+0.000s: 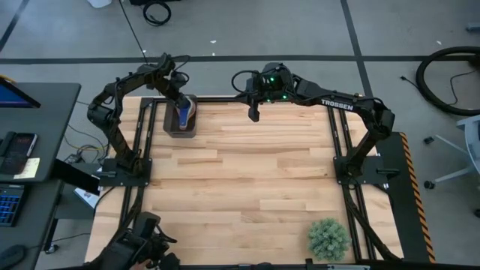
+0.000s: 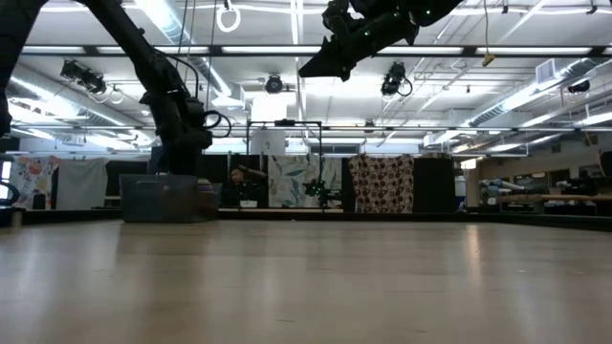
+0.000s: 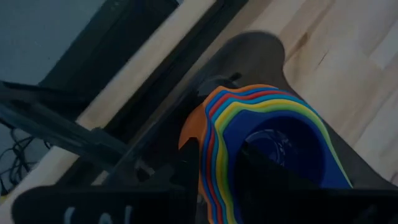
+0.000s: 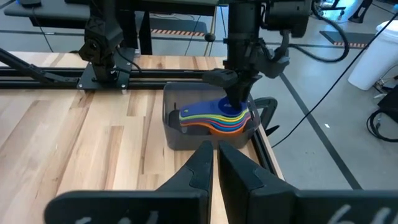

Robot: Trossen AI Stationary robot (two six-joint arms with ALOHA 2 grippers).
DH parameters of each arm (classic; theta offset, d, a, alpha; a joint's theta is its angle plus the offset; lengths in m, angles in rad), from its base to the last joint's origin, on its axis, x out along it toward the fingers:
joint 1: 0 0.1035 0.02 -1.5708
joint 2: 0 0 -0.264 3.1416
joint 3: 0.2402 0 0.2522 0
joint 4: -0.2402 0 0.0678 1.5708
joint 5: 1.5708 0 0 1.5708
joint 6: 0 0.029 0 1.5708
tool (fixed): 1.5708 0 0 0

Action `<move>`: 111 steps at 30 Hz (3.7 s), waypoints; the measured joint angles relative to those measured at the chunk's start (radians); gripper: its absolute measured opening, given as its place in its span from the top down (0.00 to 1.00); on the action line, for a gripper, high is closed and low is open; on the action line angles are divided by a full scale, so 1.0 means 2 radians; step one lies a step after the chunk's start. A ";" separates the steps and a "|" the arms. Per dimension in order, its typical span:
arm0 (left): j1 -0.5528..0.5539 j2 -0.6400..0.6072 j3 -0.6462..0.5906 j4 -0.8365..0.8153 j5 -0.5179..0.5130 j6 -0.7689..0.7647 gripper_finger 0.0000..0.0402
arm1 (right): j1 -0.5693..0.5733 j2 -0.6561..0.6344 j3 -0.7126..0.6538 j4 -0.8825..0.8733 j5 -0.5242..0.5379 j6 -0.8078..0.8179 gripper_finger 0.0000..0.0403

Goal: Nest measuring cups in basket
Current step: Put the stack of measuring cups into the black bin, then return to Home Position

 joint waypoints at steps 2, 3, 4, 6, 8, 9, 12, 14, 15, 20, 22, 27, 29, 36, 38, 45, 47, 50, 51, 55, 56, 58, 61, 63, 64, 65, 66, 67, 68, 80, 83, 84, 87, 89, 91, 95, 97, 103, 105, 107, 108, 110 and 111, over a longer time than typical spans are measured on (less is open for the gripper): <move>0.000 0.006 0.000 -0.006 0.004 0.004 0.80 | 0.000 0.000 0.000 0.001 0.000 0.000 0.93; 0.000 0.009 0.000 -0.007 0.008 0.006 0.80 | 0.000 0.000 0.000 0.001 0.000 0.000 0.93; 0.000 0.011 0.000 -0.008 0.011 0.007 0.80 | 0.000 0.000 0.000 0.001 0.000 0.000 0.93; 0.000 0.016 0.000 -0.008 0.013 0.007 0.80 | 0.000 0.000 0.000 0.002 0.000 0.000 0.93; 0.000 0.019 0.000 -0.007 0.014 0.007 0.80 | 0.000 0.000 0.000 0.002 0.000 0.000 0.93; 0.000 0.019 0.000 -0.007 0.014 0.008 0.80 | 0.000 0.000 0.000 0.002 0.000 0.000 0.93; 0.000 0.020 0.000 -0.006 0.006 0.019 0.80 | 0.000 0.000 0.000 0.002 0.000 0.000 0.93; 0.000 0.020 0.000 -0.006 -0.003 0.019 0.80 | 0.000 0.000 0.000 0.002 0.000 0.000 0.93; 0.000 0.020 0.000 -0.006 -0.006 0.020 0.80 | 0.000 0.000 0.000 0.002 0.000 0.000 0.93; 0.000 0.020 0.000 -0.007 -0.028 0.022 0.74 | 0.000 0.000 0.000 0.002 0.000 0.000 0.93; 0.000 0.020 0.000 -0.007 -0.038 0.022 0.73 | 0.000 0.000 0.000 0.002 0.000 0.000 0.93; 0.000 0.020 0.000 -0.007 -0.040 0.021 0.73 | 0.000 0.000 0.000 0.002 0.000 0.000 0.93; 0.000 0.020 0.000 -0.008 -0.039 0.020 0.74 | 0.000 0.000 0.000 0.002 0.000 0.001 0.93; 0.000 0.020 0.012 -0.025 -0.040 0.020 0.74 | 0.000 0.000 0.000 0.002 0.000 0.004 0.93; 0.000 0.020 0.016 -0.030 -0.039 0.020 0.74 | 0.000 0.000 0.000 0.002 0.000 0.006 0.93; 0.000 0.020 0.026 -0.036 -0.046 0.016 0.73 | 0.000 0.000 0.000 0.002 0.000 0.006 0.93; 0.000 0.020 0.031 -0.047 -0.049 0.016 0.73 | 0.000 0.000 0.000 0.002 0.000 0.006 0.93; 0.000 0.020 0.042 -0.064 -0.068 0.011 0.73 | 0.000 0.000 0.000 0.002 0.000 0.006 0.93; 0.000 0.020 0.046 -0.070 -0.074 0.008 0.73 | 0.000 0.000 0.000 0.002 0.000 0.006 0.93; 0.000 0.017 0.066 -0.088 -0.079 0.005 0.73 | 0.000 0.000 0.000 0.002 0.000 0.006 0.93; 0.000 0.014 0.069 -0.089 -0.080 0.004 0.73 | 0.000 0.000 0.000 0.002 0.000 0.006 0.93; -0.001 0.008 0.076 -0.089 -0.079 0.004 0.73 | 0.000 0.000 0.000 0.002 0.000 0.006 0.93; -0.001 0.005 0.081 -0.103 -0.079 0.005 0.73 | 0.000 0.000 0.000 0.001 0.000 0.006 0.93; -0.001 0.001 0.084 -0.108 -0.080 0.006 0.73 | 0.000 0.000 0.000 0.001 0.000 0.007 0.93; -0.001 -0.003 0.087 -0.108 -0.080 0.004 0.73 | 0.000 0.000 0.000 0.001 0.000 0.009 0.93; -0.001 -0.008 0.092 -0.109 -0.080 -0.002 0.73 | 0.000 0.000 0.000 0.001 0.000 0.014 0.93; -0.001 -0.015 0.097 -0.111 -0.080 -0.013 0.73 | 0.000 -0.001 0.000 0.001 0.000 0.021 0.93; -0.001 -0.024 0.104 -0.113 -0.080 -0.025 0.73 | -0.001 -0.002 0.000 0.001 0.000 0.028 0.93; -0.003 -0.033 0.114 -0.120 -0.080 -0.033 0.73 | -0.003 -0.005 0.000 -0.001 -0.001 0.032 0.93; -0.073 -0.186 0.244 -0.185 -0.069 -0.135 0.73 | -0.031 -0.107 0.034 -0.113 -0.004 0.040 0.93; -0.105 -0.236 0.256 -0.184 -0.066 -0.170 0.73 | -0.036 -0.148 0.034 -0.142 -0.004 0.040 0.93; -0.117 -0.254 0.257 -0.183 -0.066 -0.182 0.73 | -0.038 -0.164 0.035 -0.153 -0.004 0.040 0.93; -0.154 -0.304 0.254 -0.182 -0.064 -0.206 0.73 | -0.039 -0.208 0.035 -0.188 -0.003 0.030 0.93; -0.175 -0.335 0.253 -0.189 -0.064 -0.225 0.73 | -0.039 -0.235 0.035 -0.210 0.002 0.028 0.93; -0.191 -0.366 0.253 -0.187 -0.066 -0.235 0.73 | -0.038 -0.264 0.035 -0.227 0.008 0.030 0.93; -0.211 -0.425 0.253 -0.192 -0.065 -0.258 0.73 | -0.039 -0.323 0.035 -0.257 0.015 0.032 0.93; -0.218 -0.456 0.253 -0.203 -0.066 -0.259 0.73 | -0.039 -0.352 0.035 -0.271 0.014 0.040 0.93; -0.220 -0.549 0.253 -0.223 -0.066 -0.257 0.73 | -0.039 -0.423 0.035 -0.300 0.015 0.090 0.93; -0.220 -0.579 0.253 -0.235 -0.066 -0.257 0.73 | -0.038 -0.447 0.035 -0.323 0.022 0.105 0.93; -0.220 -0.609 0.253 -0.243 -0.066 -0.264 0.73 | -0.038 -0.473 0.035 -0.342 0.039 0.125 0.93; -0.220 -0.624 0.253 -0.247 -0.066 -0.270 0.73 | -0.038 -0.485 0.035 -0.351 0.047 0.132 0.93; -0.220 -0.651 0.253 -0.254 -0.066 -0.278 0.73 | -0.039 -0.509 0.035 -0.366 0.060 0.139 0.93; -0.220 -0.663 0.253 -0.254 -0.066 -0.283 0.73 | -0.039 -0.519 0.035 -0.373 0.068 0.143 0.93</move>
